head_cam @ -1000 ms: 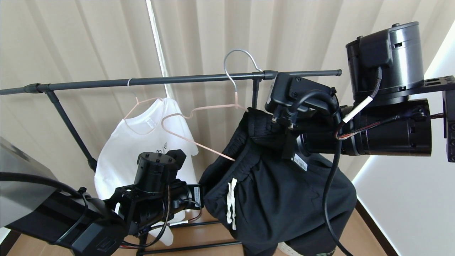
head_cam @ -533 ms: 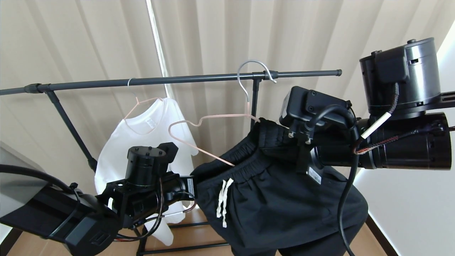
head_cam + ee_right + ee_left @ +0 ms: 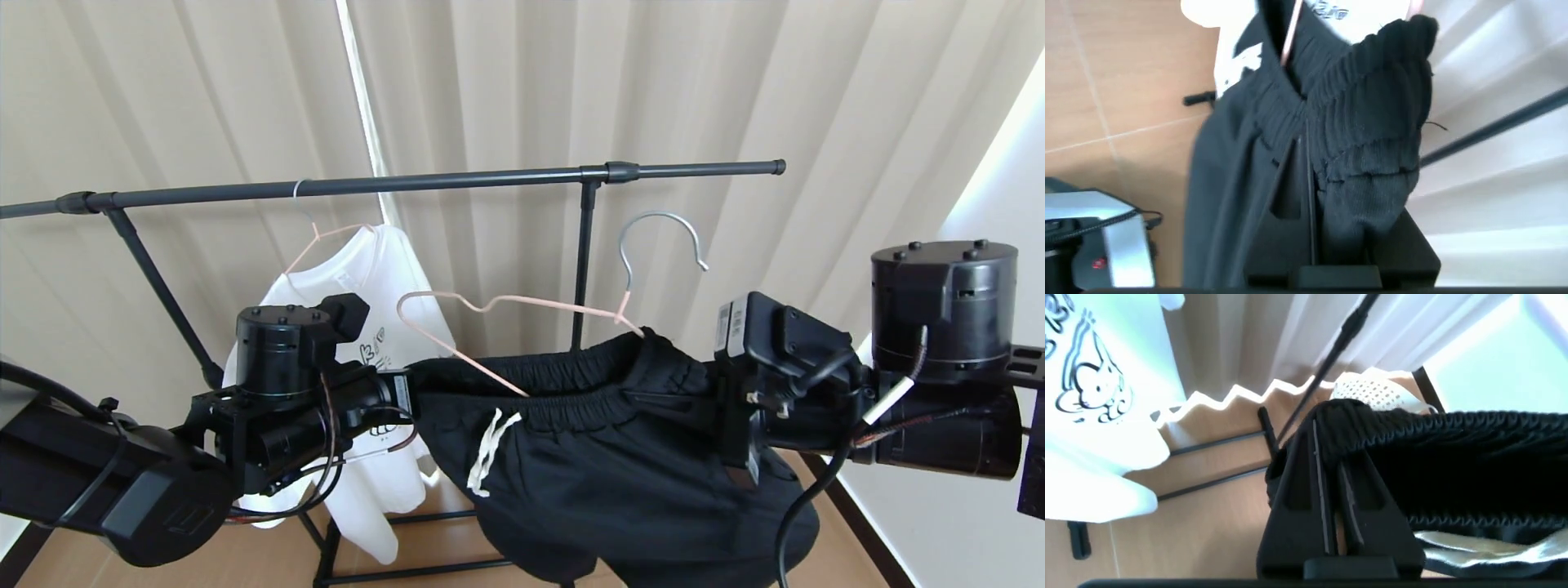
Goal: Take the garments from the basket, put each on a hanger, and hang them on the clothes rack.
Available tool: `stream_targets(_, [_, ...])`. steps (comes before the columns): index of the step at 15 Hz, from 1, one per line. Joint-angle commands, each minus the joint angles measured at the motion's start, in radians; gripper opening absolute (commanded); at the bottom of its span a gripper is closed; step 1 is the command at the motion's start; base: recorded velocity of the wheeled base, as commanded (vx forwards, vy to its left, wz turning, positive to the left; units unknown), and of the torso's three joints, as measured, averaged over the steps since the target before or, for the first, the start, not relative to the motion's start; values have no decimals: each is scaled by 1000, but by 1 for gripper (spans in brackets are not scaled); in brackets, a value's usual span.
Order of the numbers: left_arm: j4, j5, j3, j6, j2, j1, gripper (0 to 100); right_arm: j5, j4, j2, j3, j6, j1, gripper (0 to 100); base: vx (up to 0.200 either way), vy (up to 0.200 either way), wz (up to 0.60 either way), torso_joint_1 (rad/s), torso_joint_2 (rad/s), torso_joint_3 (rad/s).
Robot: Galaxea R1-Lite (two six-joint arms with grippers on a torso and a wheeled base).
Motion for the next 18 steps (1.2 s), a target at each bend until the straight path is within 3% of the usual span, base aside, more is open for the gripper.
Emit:
stream_targets(1, [-1,1,-7,8,-8,14,0,28,-134,30,118,6,-20,0,0,0,0,0,0,0])
stream_targets(11, [1,-3,-53,14,29,46,0,26,-159,65,155,-11,-34,0,0,0,0,0,0,0])
stream_targets(18, [11,-5,-116,16,35,83,0,25,-159,105,190,-52,3,0,0,0,0,0,0,0])
